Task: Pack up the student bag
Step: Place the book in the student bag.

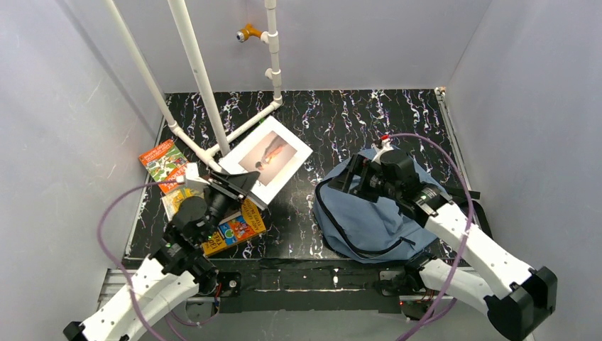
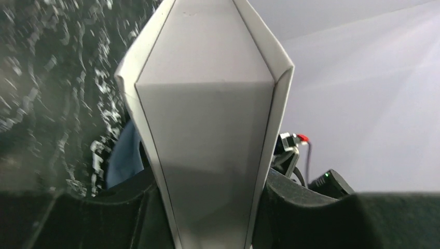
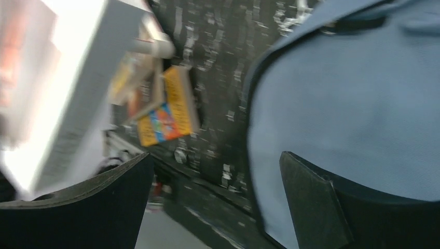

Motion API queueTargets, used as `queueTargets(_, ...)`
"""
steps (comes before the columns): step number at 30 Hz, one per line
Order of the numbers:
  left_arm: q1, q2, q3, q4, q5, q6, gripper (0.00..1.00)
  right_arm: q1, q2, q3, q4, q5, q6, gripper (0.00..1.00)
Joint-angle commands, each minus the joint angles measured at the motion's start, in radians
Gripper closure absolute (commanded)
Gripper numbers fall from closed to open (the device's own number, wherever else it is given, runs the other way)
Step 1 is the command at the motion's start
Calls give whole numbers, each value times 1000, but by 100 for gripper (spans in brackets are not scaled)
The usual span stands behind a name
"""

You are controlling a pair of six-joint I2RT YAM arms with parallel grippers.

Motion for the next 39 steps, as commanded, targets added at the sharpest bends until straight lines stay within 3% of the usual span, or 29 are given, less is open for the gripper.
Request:
queueTargets(1,5,4,302,-427,-149,306,100,3,-61,79,-357,125,-312,2)
queueTargets(4,5,101,495,-649,-121,394,100,57,14,128,-414,132,-382,2)
queueTargets(9,5,190,673,-851,42,420,100,315,246,309,-579,459,-457,2)
queueTargets(14,5,145,644,-863,44,368,100,421,479,418,-690,626,-463,15)
queueTargets(18,5,133,624,-860,54,374,100,456,540,459,-737,708,-447,24)
queueTargets(23,5,188,631,-862,145,365,100,460,555,394,-723,746,-413,31)
queueTargets(28,5,239,637,-861,240,382,100,473,545,433,-777,844,-360,63)
queueTargets(29,5,247,638,-859,260,383,100,473,527,443,-773,847,-368,74)
queueTargets(32,5,266,645,-838,349,377,100,474,434,451,-691,862,-399,96)
queueTargets(39,5,292,605,-705,507,273,100,469,274,504,-505,888,-421,99)
